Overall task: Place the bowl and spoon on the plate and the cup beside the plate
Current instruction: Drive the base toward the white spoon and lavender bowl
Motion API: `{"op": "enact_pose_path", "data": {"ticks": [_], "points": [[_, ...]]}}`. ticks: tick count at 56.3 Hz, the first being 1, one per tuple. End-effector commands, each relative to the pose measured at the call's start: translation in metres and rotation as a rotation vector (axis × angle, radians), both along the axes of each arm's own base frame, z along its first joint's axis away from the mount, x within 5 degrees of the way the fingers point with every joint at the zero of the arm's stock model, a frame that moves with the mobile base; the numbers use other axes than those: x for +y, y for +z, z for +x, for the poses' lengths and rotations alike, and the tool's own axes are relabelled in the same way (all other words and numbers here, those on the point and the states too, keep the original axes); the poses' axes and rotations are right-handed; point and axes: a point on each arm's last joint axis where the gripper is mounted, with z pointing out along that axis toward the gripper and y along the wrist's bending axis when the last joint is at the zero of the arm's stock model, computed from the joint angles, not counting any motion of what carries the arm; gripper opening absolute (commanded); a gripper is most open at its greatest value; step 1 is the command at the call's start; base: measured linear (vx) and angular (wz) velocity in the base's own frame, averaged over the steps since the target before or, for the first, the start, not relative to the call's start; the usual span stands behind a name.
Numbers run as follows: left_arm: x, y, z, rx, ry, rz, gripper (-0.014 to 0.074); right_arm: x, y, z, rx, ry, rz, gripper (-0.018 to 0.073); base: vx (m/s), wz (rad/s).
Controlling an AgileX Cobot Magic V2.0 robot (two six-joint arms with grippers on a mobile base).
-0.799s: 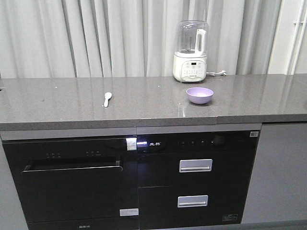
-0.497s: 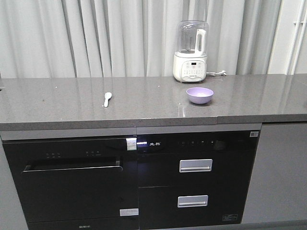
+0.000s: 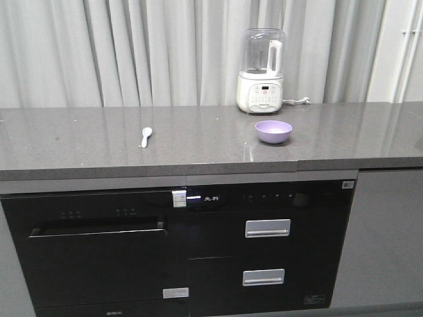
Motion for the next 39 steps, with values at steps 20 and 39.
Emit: {"op": "enact_pose_path", "data": {"ticks": [20, 39], "points": [[0.0000, 0.0167, -0.0035, -0.122, -0.008, -0.022, -0.0003, 0.0005, 0.0064, -0.0003, -0.081, 0.004, -0.011, -0.0006, 0.06, -0.23], [-0.0001, 0.0167, -0.0035, -0.122, -0.010, -0.022, -0.0003, 0.0005, 0.0064, -0.0003, -0.081, 0.004, -0.011, -0.0006, 0.07, -0.15]]}}
